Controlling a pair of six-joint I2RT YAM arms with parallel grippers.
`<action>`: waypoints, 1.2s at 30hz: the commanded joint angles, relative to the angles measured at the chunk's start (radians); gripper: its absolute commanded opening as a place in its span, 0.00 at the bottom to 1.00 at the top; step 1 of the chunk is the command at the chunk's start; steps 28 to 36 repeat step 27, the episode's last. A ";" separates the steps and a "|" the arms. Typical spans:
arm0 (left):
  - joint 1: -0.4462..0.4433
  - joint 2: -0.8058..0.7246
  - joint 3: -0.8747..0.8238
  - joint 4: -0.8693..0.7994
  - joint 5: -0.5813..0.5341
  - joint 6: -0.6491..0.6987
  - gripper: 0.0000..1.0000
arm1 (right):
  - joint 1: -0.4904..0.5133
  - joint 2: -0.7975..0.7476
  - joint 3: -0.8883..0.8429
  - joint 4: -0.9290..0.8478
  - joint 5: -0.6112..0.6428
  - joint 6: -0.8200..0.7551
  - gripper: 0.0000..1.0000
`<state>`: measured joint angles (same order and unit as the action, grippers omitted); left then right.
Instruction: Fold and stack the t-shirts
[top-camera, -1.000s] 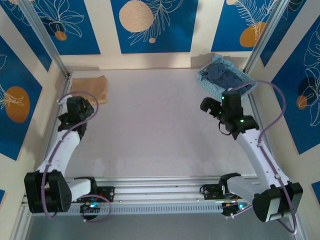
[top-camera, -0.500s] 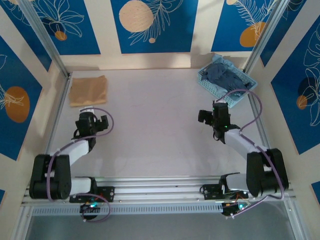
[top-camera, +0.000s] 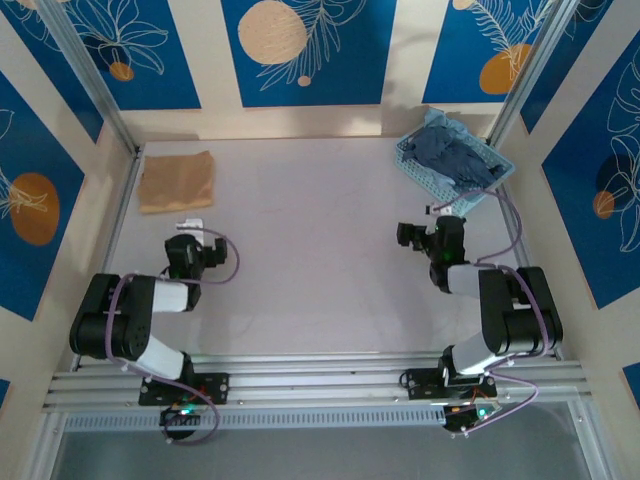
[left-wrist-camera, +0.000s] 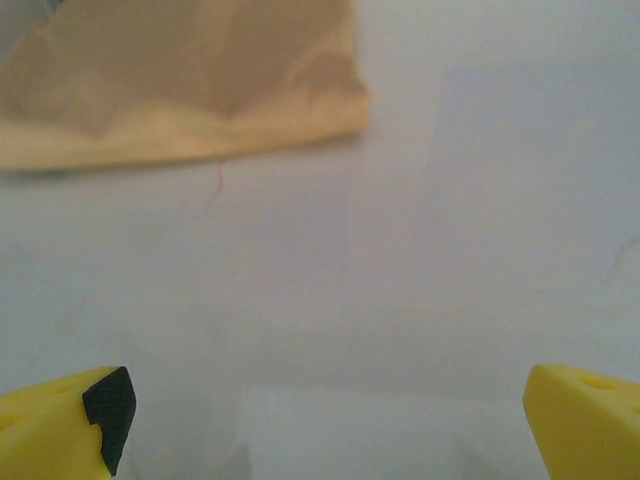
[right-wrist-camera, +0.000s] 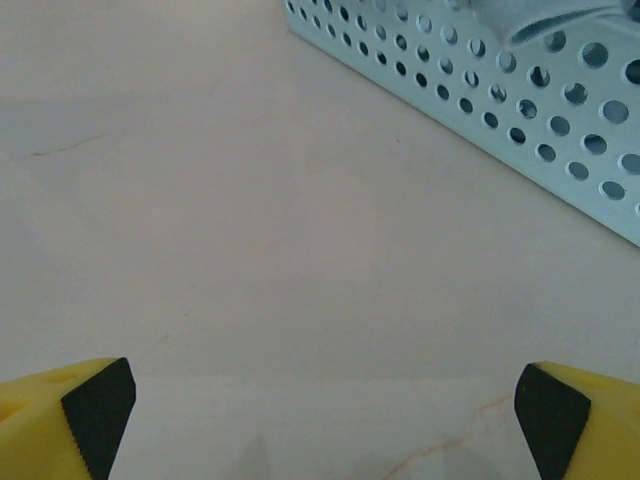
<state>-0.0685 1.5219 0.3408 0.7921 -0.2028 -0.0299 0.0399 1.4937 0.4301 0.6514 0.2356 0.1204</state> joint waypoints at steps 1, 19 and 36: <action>-0.014 0.009 0.034 0.082 -0.022 0.022 1.00 | -0.012 0.022 -0.139 0.401 -0.155 -0.060 0.99; -0.022 0.014 0.035 0.090 -0.032 0.031 1.00 | -0.023 0.029 -0.027 0.181 -0.058 -0.007 0.99; -0.022 0.015 0.037 0.087 -0.033 0.030 1.00 | -0.023 0.028 -0.028 0.182 -0.062 -0.007 0.99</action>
